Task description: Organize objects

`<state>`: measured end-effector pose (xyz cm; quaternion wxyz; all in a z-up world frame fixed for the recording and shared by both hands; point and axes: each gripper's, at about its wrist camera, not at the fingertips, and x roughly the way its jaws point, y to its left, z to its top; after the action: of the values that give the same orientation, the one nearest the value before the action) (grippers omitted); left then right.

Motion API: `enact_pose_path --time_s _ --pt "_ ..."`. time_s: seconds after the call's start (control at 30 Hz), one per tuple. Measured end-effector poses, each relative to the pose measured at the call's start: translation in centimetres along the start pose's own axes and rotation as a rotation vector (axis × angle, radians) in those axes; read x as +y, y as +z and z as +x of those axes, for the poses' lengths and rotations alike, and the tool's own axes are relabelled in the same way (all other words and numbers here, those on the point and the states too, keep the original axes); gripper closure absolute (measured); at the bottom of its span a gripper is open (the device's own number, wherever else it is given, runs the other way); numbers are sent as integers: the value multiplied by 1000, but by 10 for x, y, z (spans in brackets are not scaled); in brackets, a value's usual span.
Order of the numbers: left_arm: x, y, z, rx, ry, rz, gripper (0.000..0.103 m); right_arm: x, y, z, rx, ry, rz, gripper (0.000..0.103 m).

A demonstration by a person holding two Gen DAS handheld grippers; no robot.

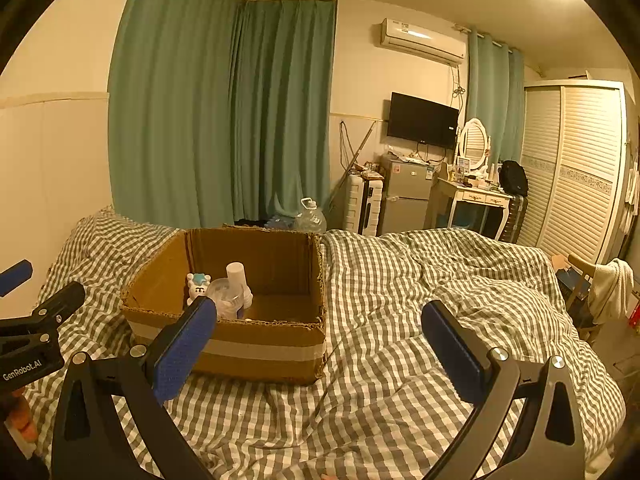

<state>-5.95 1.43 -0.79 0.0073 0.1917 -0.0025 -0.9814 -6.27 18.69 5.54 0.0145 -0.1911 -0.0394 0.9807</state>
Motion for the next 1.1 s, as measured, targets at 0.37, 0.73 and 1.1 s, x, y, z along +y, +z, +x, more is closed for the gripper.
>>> enact_pose_path --time_s 0.37,0.73,1.1 --pt "0 3 -1 3 -5 -4 0 -1 2 -1 0 -1 3 0" --pt "2 5 1 5 -3 0 0 2 2 -2 1 -8 -18 0" --pt "1 2 2 13 0 5 0 3 0 0 7 -5 -16 0"
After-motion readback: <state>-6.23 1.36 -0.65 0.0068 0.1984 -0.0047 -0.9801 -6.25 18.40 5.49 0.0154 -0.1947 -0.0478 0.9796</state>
